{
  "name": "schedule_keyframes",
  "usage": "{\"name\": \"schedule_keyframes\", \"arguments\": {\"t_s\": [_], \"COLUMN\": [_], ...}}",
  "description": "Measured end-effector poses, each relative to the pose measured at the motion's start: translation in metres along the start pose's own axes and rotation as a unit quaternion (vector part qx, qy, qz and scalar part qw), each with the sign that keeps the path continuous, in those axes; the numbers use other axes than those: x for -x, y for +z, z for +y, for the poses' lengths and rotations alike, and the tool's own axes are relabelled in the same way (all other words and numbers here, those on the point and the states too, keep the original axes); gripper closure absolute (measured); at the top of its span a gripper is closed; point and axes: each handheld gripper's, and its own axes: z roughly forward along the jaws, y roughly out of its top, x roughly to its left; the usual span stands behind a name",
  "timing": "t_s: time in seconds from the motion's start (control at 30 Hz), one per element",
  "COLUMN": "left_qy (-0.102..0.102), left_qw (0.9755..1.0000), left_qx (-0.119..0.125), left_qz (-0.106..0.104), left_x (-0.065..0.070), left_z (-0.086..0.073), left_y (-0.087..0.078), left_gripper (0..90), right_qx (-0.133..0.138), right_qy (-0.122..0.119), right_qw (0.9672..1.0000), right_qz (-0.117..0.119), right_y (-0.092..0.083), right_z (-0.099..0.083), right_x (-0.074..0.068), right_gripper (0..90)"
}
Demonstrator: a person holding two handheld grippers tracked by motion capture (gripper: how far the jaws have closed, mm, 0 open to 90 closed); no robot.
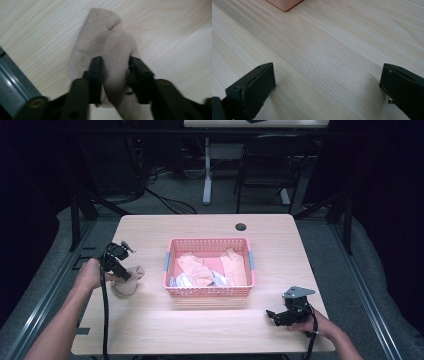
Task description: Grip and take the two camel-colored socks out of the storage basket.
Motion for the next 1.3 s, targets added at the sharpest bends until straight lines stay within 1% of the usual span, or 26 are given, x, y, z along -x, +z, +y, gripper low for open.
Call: {"name": "schedule_keyframes", "arguments": {"t_s": [0.03,0.07,0.1,0.2,0.23,0.3,0.43,0.5,0.57,0.6,0.67,0.7,0.73,0.77,0.83,0.87,0.93,1.0,1.03,1.07,1.1,1.17,1.2,1.23,1.27,1.3], "left_qy": [-0.015,-0.021,-0.027,-0.032,-0.037,-0.039,-0.046,-0.043,-0.048,-0.048,-0.049,-0.051,-0.051,-0.051,-0.052,-0.052,-0.053,-0.053,-0.056,-0.056,-0.06,-0.063,-0.063,-0.066,-0.066,-0.069], "left_qw": [0.9998,0.9997,0.9995,0.9992,0.9988,0.9982,0.9963,0.9959,0.9946,0.9946,0.9939,0.9927,0.9927,0.9921,0.9905,0.9905,0.9896,0.9887,0.9874,0.9874,0.9864,0.9858,0.9858,0.9851,0.9851,0.9844], "left_qx": [0.006,0.007,0.012,0.021,0.031,0.043,0.07,0.076,0.089,0.089,0.096,0.107,0.107,0.113,0.126,0.126,0.132,0.139,0.146,0.146,0.151,0.154,0.154,0.157,0.157,0.161], "left_qz": [0.01,0.012,0.008,0.012,0.013,0.016,0.017,0.02,0.022,0.022,0.021,0.021,0.021,0.019,0.022,0.022,0.02,0.021,0.022,0.022,0.021,0.021,0.021,0.019,0.019,0.016], "left_x": [-0.002,-0.003,-0.004,-0.005,-0.005,-0.006,-0.002,0.001,0.007,0.007,0.011,0.016,0.016,0.019,0.028,0.028,0.033,0.038,0.043,0.043,0.047,0.051,0.051,0.055,0.055,0.058], "left_z": [-0.001,-0.002,-0.003,-0.006,-0.009,-0.014,-0.022,-0.025,-0.031,-0.031,-0.034,-0.038,-0.038,-0.041,-0.048,-0.048,-0.055,-0.062,-0.069,-0.069,-0.076,-0.083,-0.083,-0.09,-0.09,-0.096], "left_y": [0.0,-0.001,-0.002,-0.005,-0.009,-0.015,-0.025,-0.031,-0.038,-0.038,-0.044,-0.049,-0.049,-0.051,-0.055,-0.055,-0.056,-0.055,-0.053,-0.053,-0.05,-0.046,-0.046,-0.041,-0.041,-0.035], "left_gripper": [45.4,39.6,34.3,22.8,22.8,17.8,14.7,12.7,9.9,9.1,8.7,8.0,7.6,7.6,6.7,6.0,5.5,5.0,4.2,3.9,3.5,2.8,2.7,2.6,2.4,2.4], "right_qx": [-0.002,-0.002,-0.002,-0.002,-0.003,0.0,-0.002,0.0,-0.002,-0.002,-0.002,0.0,0.0,-0.002,-0.002,-0.002,-0.002,-0.002,-0.002,-0.002,-0.002,-0.002,-0.002,-0.002,-0.002,-0.002], "right_qy": [-0.002,-0.002,-0.001,-0.002,-0.002,0.0,-0.001,0.0,-0.001,-0.001,-0.001,0.0,0.0,-0.002,-0.001,-0.001,-0.001,-0.001,-0.001,-0.001,-0.001,-0.001,-0.001,-0.001,-0.001,-0.001], "right_qw": [1.0,1.0,1.0,1.0,1.0,1.0,1.0,1.0,1.0,1.0,1.0,1.0,1.0,1.0,1.0,1.0,1.0,1.0,1.0,1.0,1.0,1.0,1.0,1.0,1.0,1.0], "right_qz": [0.0,0.0,0.0,0.0,-0.001,0.0,0.0,0.0,0.0,0.0,0.0,0.0,0.0,0.0,-0.001,-0.001,-0.001,-0.001,-0.001,-0.001,-0.001,-0.001,-0.001,-0.001,-0.001,-0.001], "right_y": [0.0,0.0,0.0,0.0,0.0,0.0,0.0,0.0,0.0,0.0,0.0,0.0,0.0,0.0,0.0,0.0,0.0,0.0,0.0,0.0,0.0,0.0,0.0,0.0,0.0,0.0], "right_z": [0.0,0.0,0.0,0.0,0.0,0.0,0.0,0.0,0.0,0.0,0.0,0.0,0.0,0.0,0.0,0.0,0.0,0.0,0.0,0.0,0.0,0.0,0.0,0.0,0.0,0.0], "right_x": [0.0,0.0,0.0,0.0,0.0,0.0,0.0,0.0,0.0,0.0,0.0,0.0,0.0,0.0,0.0,0.0,0.0,0.0,0.0,0.0,0.0,0.0,0.0,0.0,0.0,0.0], "right_gripper": [0.0,0.0,0.0,0.0,0.0,0.0,0.0,0.0,0.0,0.0,0.0,0.0,0.0,0.0,0.0,0.0,0.0,0.0,0.0,0.0,0.0,0.0,0.0,0.0,0.0,0.0]}}
